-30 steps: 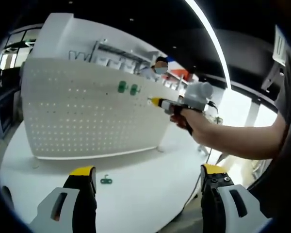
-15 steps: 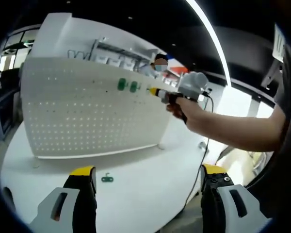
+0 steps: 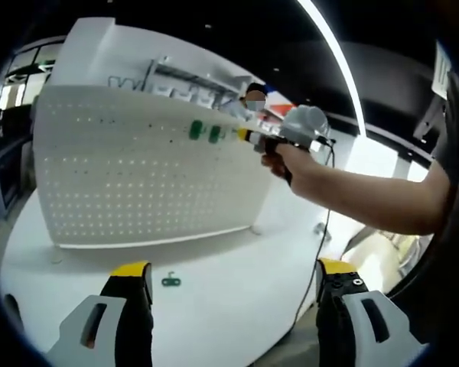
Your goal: Insert the hook assembly into the mounting plate slot until the hook locks in place.
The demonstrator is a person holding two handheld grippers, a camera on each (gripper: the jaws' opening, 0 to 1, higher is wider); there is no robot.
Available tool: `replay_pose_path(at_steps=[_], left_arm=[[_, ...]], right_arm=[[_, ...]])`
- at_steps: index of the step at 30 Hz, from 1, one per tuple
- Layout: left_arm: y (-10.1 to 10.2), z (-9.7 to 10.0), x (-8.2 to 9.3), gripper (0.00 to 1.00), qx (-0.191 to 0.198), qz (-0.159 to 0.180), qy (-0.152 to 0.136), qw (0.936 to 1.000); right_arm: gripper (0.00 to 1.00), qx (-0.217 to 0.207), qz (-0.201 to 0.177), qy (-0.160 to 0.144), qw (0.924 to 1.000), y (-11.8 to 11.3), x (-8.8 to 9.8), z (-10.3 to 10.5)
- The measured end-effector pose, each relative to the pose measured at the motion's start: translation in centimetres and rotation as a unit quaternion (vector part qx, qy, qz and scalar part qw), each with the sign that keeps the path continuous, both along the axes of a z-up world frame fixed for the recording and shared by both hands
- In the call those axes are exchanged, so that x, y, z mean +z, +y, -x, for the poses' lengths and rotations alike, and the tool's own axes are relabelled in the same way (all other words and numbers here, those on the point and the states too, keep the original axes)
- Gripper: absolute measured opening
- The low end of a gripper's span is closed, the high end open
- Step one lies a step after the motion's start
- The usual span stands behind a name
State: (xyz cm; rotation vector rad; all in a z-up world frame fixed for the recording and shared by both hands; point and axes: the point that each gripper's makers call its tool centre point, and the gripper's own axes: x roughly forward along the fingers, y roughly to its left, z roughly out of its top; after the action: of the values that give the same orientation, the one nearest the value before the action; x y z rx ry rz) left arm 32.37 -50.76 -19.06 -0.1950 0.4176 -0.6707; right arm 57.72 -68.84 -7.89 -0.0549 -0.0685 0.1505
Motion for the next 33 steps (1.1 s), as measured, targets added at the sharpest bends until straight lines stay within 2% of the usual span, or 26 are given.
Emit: replay_pose_path(at_steps=[8, 13, 22, 24, 33], left_arm=[[0.1, -0.1, -0.2, 0.89, 0.001, 0.001, 0.003, 1.0000], [0.3, -0.1, -0.3, 0.89, 0.004, 0.000, 0.004, 1.0000], [0.9, -0.4, -0.4, 0.88, 0.011, 0.005, 0.008, 0.9999], [0.8, -0.5, -0.4, 0.89, 0.011, 0.008, 0.012, 0.9998], [0.4, -0.6, -0.5, 0.89, 0.005, 0.004, 0.014, 0.9999]], right_arm=[[0.00, -0.008, -0.005, -0.007, 0.9999, -0.2, 0.6, -0.5], [0.00, -0.003, -0.007, 0.001, 1.0000, -0.1, 0.0, -0.6], [0.00, -0.012, -0.008, -0.005, 0.9999, -0.5, 0.0, -0.7], [0.00, -0.006, -0.015, 0.005, 0.9999, -0.4, -0.3, -0.7], [0.00, -0.011, -0.012, 0.002, 0.9999, -0.6, -0.6, -0.8]])
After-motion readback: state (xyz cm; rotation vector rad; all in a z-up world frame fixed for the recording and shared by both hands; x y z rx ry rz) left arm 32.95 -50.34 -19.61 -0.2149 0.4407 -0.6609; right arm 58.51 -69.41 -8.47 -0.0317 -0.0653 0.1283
